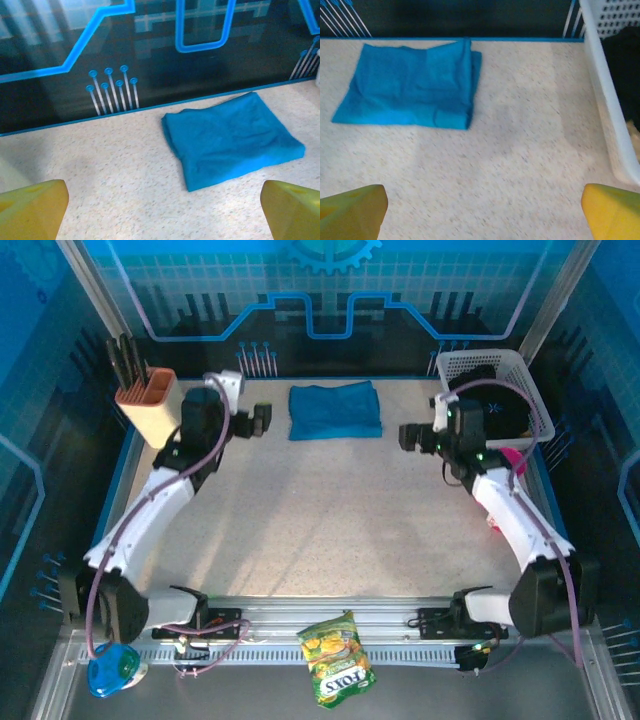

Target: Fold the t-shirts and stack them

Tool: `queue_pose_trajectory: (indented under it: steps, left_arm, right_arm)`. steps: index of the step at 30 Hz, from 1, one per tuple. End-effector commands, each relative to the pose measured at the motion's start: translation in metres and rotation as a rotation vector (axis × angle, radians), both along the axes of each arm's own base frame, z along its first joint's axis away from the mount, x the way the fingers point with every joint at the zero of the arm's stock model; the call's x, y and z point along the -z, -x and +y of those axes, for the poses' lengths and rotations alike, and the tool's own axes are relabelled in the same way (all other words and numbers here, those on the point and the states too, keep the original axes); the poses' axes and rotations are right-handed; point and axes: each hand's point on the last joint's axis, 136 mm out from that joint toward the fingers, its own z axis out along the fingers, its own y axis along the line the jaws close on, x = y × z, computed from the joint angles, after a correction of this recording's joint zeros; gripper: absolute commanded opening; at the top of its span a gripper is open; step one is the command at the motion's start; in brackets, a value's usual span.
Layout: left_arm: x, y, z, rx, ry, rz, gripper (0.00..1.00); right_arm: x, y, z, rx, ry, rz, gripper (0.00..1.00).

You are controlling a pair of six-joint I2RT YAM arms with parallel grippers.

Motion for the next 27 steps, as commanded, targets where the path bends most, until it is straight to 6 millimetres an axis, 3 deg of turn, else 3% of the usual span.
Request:
queue_pose_trajectory:
  steps: [1,6,10,13,15,20,24,27]
  left_arm:
    - [0.025,0.016,0.026,-0.068,-0.002,-0.074,0.99]
    - [0.084,0.047,0.048,-0.146,-0.007,-0.122,0.99]
    - [0.127,0.058,0.063,-0.223,-0.01,-0.128,0.99]
    - [0.151,0.058,0.061,-0.205,-0.022,-0.121,0.99]
    - [0.16,0.056,0.056,-0.178,-0.03,-0.135,0.99]
    - [0.16,0.046,0.049,-0.132,-0.054,-0.17,0.99]
    - [0.172,0.034,0.037,-0.054,-0.019,-0.168,0.99]
    - [0.182,0.031,0.057,-0.141,0.009,-0.195,0.99]
  right_arm:
    - [0.0,0.011,-0.021,0.033,0.081,-0.14,1.0]
    - [0.023,0.038,-0.032,0.038,0.144,-0.269,1.0]
    - [0.04,0.048,-0.037,0.051,0.169,-0.342,1.0]
    - [0.055,0.051,-0.037,0.046,0.175,-0.367,1.0]
    - [0.063,0.05,-0.035,0.035,0.17,-0.371,1.0]
    - [0.081,0.039,-0.021,-0.027,0.124,-0.383,1.0]
    - [0.082,0.03,-0.008,-0.1,0.146,-0.458,1.0]
    - [0.1,0.023,-0.01,-0.1,0.139,-0.444,1.0]
